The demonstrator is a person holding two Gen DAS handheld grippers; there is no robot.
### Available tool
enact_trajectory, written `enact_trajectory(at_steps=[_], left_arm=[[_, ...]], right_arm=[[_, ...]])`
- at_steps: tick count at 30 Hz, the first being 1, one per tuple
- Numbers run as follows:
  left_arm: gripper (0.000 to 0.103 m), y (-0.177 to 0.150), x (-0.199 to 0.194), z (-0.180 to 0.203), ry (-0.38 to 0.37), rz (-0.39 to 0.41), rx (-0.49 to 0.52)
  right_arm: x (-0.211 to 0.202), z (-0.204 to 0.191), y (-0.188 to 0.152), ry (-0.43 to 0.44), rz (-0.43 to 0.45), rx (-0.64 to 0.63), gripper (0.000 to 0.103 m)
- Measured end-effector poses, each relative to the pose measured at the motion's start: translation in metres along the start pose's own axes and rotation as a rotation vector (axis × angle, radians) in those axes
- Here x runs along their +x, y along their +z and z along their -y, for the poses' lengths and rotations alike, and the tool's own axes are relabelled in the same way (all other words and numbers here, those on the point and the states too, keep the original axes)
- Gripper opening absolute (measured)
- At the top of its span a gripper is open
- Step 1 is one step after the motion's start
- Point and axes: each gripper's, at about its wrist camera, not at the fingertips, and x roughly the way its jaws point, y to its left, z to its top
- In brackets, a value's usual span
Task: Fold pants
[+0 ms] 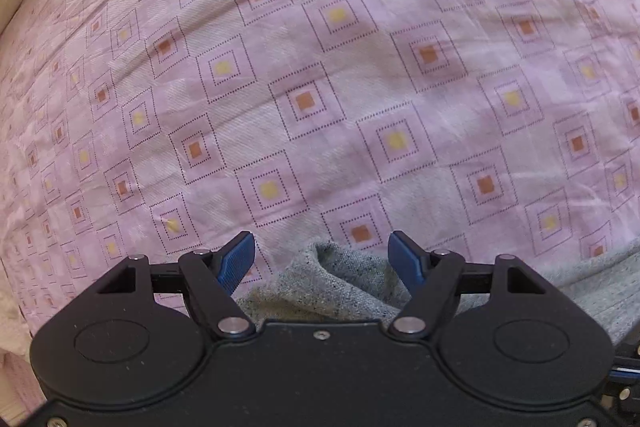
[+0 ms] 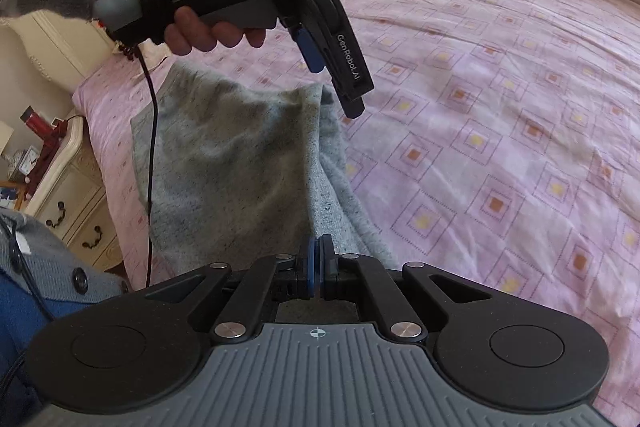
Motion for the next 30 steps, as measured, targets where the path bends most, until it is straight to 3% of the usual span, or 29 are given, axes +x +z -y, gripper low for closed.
enact_trajectory(at_steps=[2,4,7,11,13,15,17,21,26,30], left_arm=[[0.06,-0.007,0.004,0.004,0.033,-0.014,0.039],[0.024,-0.017,0.008,0.003,0.05,-0.025,0.037],[0.017,-0.035,-0.001,-0.013,0.037,0.045,-0.083],[0.017,-0.058,-0.019,-0.019,0.06,0.14,-0.131],[0.017,-0.064,-0.028,-0.018,0.075,0.176,-0.126],[0.017,-0.068,-0.035,-0.018,0.078,0.207,-0.136],[0.017,-0.067,-0.04,-0.024,0.069,0.22,-0.159],[0.017,-0.068,-0.042,-0.028,0.053,0.236,-0.183],[0.017,-0.079,-0.047,-0.027,0.059,0.273,-0.189],[0.017,-0.083,-0.05,-0.026,0.066,0.289,-0.192]], right_arm=[[0.005,-0.005,-0.002,0.009,-0.006,0.005,0.002],[0.007,-0.007,-0.003,0.005,-0.013,-0.002,0.003],[0.005,-0.008,-0.004,-0.003,-0.012,-0.017,0.005],[-0.011,0.004,0.003,-0.014,0.042,0.016,0.013],[-0.021,0.025,0.007,0.009,0.113,0.121,0.023],[-0.021,0.05,0.012,0.003,0.144,0.228,0.027],[-0.011,0.067,0.016,-0.042,0.115,0.245,0.027],[0.019,0.089,0.016,-0.005,-0.009,0.238,0.027],[0.016,0.117,0.023,0.036,0.096,0.415,0.027],[0.028,0.099,0.035,0.097,0.012,0.286,0.028]])
